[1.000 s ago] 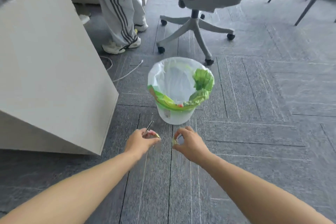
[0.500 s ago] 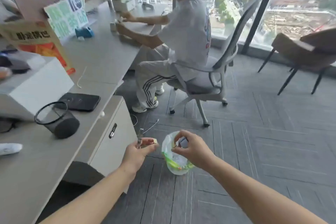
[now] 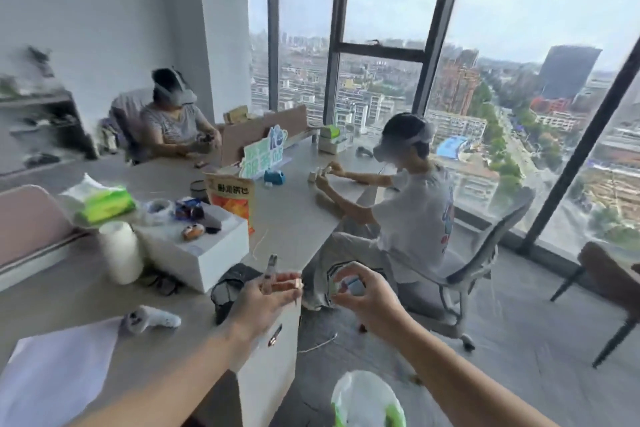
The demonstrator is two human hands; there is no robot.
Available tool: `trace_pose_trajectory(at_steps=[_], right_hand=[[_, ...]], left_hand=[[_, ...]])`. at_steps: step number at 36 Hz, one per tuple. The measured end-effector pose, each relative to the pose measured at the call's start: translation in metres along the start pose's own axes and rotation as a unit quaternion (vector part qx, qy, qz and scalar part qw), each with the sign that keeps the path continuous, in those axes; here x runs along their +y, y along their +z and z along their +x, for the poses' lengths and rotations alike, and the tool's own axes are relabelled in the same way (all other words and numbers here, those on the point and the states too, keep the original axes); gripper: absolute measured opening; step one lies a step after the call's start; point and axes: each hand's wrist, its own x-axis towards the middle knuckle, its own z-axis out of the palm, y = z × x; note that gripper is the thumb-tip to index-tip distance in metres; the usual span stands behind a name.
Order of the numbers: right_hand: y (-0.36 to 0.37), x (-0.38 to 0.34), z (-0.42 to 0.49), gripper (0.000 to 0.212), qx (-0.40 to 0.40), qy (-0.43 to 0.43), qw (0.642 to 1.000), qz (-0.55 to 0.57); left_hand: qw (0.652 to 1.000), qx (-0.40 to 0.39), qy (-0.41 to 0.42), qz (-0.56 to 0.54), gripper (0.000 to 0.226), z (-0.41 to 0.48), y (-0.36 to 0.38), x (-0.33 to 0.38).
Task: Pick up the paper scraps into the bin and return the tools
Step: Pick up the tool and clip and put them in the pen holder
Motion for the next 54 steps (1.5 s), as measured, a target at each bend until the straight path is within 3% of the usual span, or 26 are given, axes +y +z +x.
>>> trace_pose_trajectory(at_steps=[9, 16, 20, 23, 33, 40, 43, 47, 50, 54], right_hand=[[0.049, -0.018, 0.048, 0.023, -0.051, -0.021, 0.998, -0.022], [0.100, -0.017, 0.096, 0.021, -0.091, -0.020, 0.996, -0.004], [0.135, -0.006, 0.130, 0.021, -0.125, -0.002, 0.992, -0.032], [0.160, 0.009, 0.157, 0.021, -0.154, 0.021, 0.986, -0.062], [0.229, 0.070, 0.208, 0.017, -0.139, 0.125, 0.977, -0.099], [0.259, 0.092, 0.232, 0.018, -0.201, 0.124, 0.965, -0.112], [0.265, 0.097, 0.242, 0.023, -0.221, 0.124, 0.961, -0.116], [0.267, 0.098, 0.253, 0.041, -0.207, 0.128, 0.967, -0.080], [0.267, 0.096, 0.264, 0.046, -0.229, 0.170, 0.958, -0.036], [0.267, 0.097, 0.275, 0.026, -0.249, 0.184, 0.949, -0.050]], left_hand=[[0.997, 0.077, -0.021, -0.010, 0.033, 0.008, -0.050, -0.002], [0.990, 0.140, -0.009, 0.033, 0.017, 0.041, -0.099, -0.019], [0.981, 0.161, -0.036, 0.098, 0.028, 0.079, -0.139, -0.047], [0.974, 0.171, -0.057, 0.138, 0.022, 0.110, -0.159, -0.069], [0.940, 0.196, -0.155, 0.234, 0.023, 0.162, -0.163, -0.119], [0.913, 0.190, -0.203, 0.299, 0.025, 0.193, -0.154, -0.136], [0.916, 0.188, -0.216, 0.280, 0.031, 0.197, -0.154, -0.143], [0.940, 0.208, -0.166, 0.213, 0.047, 0.204, -0.156, -0.149], [0.962, 0.223, -0.112, 0.115, 0.030, 0.209, -0.156, -0.149], [0.968, 0.236, -0.079, 0.015, 0.019, 0.208, -0.154, -0.144]])
